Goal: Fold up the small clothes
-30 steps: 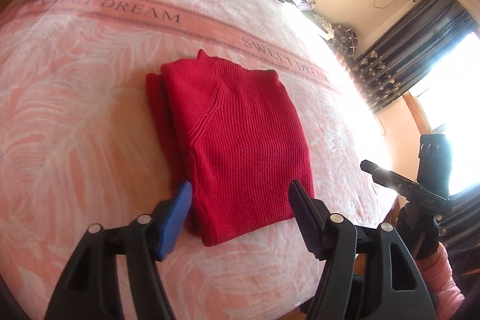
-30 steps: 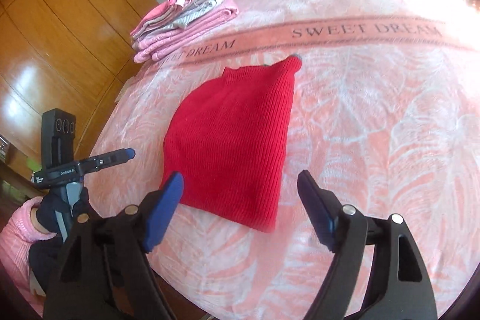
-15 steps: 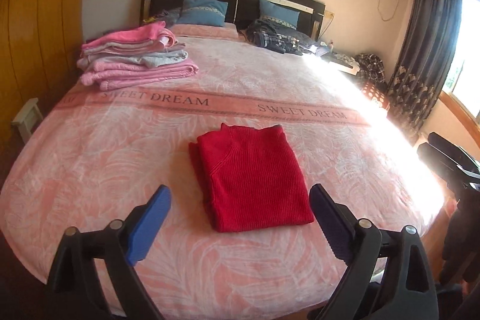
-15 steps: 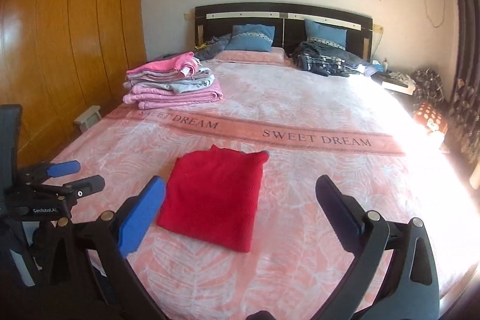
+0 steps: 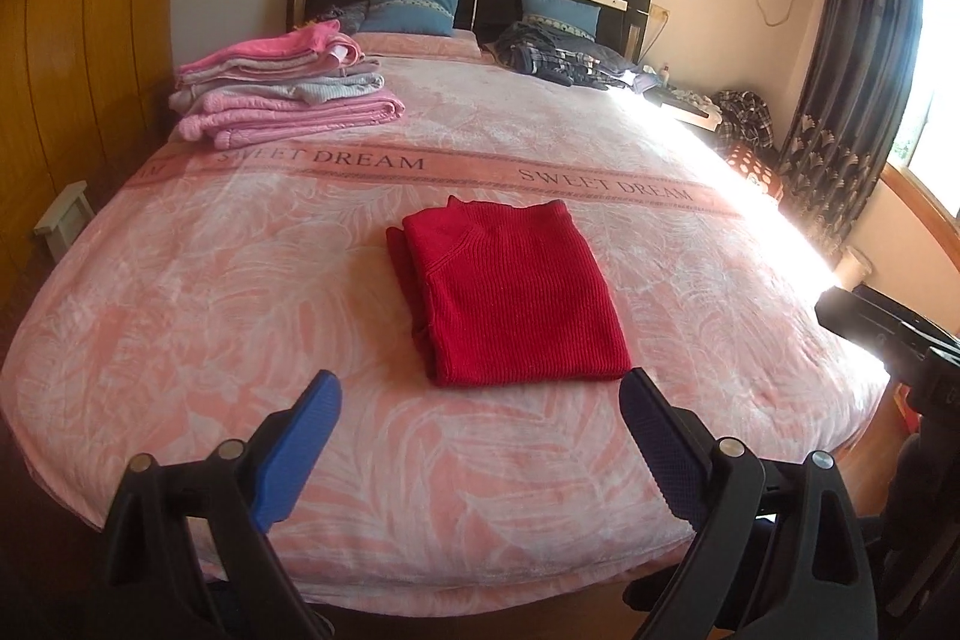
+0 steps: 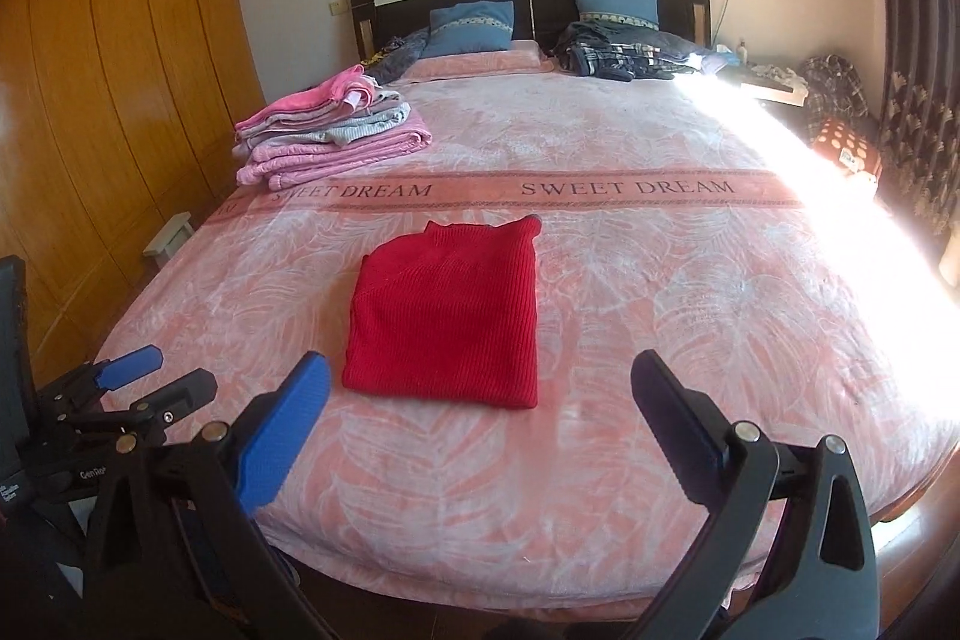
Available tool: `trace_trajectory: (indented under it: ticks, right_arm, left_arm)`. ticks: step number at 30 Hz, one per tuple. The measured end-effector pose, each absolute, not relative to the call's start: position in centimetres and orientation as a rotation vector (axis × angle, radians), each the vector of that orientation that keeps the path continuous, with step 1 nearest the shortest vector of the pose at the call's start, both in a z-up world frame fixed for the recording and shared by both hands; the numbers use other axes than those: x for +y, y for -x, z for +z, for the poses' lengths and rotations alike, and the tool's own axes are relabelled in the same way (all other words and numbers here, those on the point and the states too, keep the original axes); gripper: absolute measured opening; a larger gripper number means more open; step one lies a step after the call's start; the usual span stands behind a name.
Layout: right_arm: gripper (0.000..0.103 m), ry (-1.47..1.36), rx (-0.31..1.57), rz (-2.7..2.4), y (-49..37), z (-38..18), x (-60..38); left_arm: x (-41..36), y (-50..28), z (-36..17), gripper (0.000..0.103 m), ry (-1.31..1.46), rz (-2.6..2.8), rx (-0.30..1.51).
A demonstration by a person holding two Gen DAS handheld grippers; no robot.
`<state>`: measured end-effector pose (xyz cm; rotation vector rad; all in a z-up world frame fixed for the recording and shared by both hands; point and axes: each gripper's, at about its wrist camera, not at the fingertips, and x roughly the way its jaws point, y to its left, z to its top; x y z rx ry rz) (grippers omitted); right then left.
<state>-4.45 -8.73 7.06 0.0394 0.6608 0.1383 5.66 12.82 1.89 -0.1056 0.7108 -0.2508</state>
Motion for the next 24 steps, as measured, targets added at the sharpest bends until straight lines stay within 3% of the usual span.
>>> trace_trajectory:
  ticks: [24]
  right_arm:
    - [0.1,0.085,0.797,0.043,3.4,1.3,-5.9]
  left_arm:
    - [13.2,-4.9,-0.6,0.094,0.03,-0.218,0.749]
